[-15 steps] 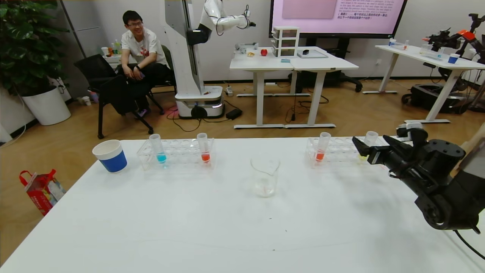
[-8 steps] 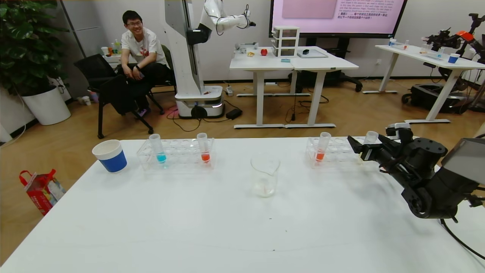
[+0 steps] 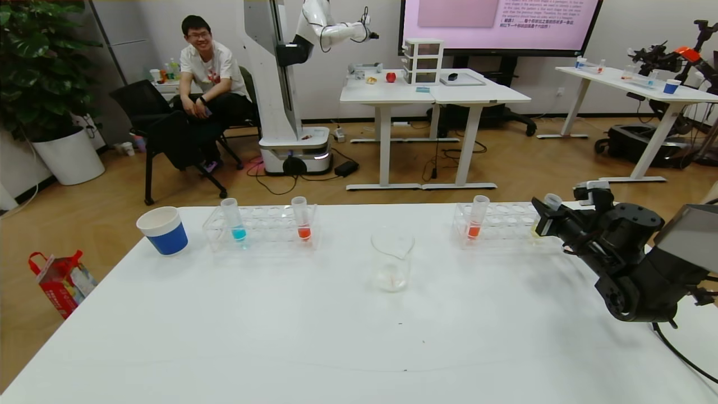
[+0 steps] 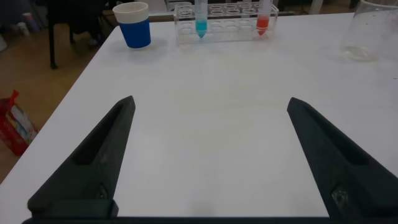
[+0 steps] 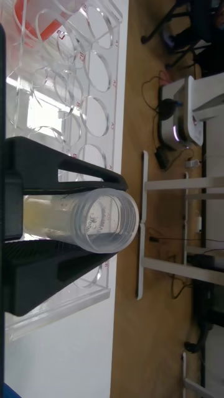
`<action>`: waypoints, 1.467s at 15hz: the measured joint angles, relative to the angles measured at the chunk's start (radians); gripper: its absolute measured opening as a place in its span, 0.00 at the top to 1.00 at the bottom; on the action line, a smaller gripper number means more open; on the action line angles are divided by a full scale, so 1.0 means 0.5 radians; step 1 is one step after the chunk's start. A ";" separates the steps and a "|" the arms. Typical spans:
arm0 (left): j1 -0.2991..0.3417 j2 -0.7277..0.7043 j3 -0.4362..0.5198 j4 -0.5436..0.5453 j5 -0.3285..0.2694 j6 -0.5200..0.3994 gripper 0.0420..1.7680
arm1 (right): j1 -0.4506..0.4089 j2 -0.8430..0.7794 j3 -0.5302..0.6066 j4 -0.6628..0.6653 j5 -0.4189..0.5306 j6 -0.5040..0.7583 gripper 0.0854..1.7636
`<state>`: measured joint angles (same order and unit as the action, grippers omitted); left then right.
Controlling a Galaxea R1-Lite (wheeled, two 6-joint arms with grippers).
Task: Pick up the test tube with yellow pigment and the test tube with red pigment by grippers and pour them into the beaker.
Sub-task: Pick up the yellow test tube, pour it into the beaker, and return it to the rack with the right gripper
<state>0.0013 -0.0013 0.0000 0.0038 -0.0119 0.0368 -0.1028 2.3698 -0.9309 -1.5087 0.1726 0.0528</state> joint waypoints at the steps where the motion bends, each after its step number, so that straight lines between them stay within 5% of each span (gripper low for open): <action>1: 0.000 0.000 0.000 0.000 -0.001 0.001 0.04 | 0.003 -0.003 0.001 -0.001 -0.002 -0.001 0.74; 22: 0.000 0.000 0.000 0.000 -0.001 0.001 0.04 | 0.125 -0.461 -0.131 0.455 0.055 -0.109 0.75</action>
<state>0.0013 -0.0013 0.0000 0.0038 -0.0123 0.0374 -0.0402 2.1394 -0.9966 -1.2811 0.2000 -0.0019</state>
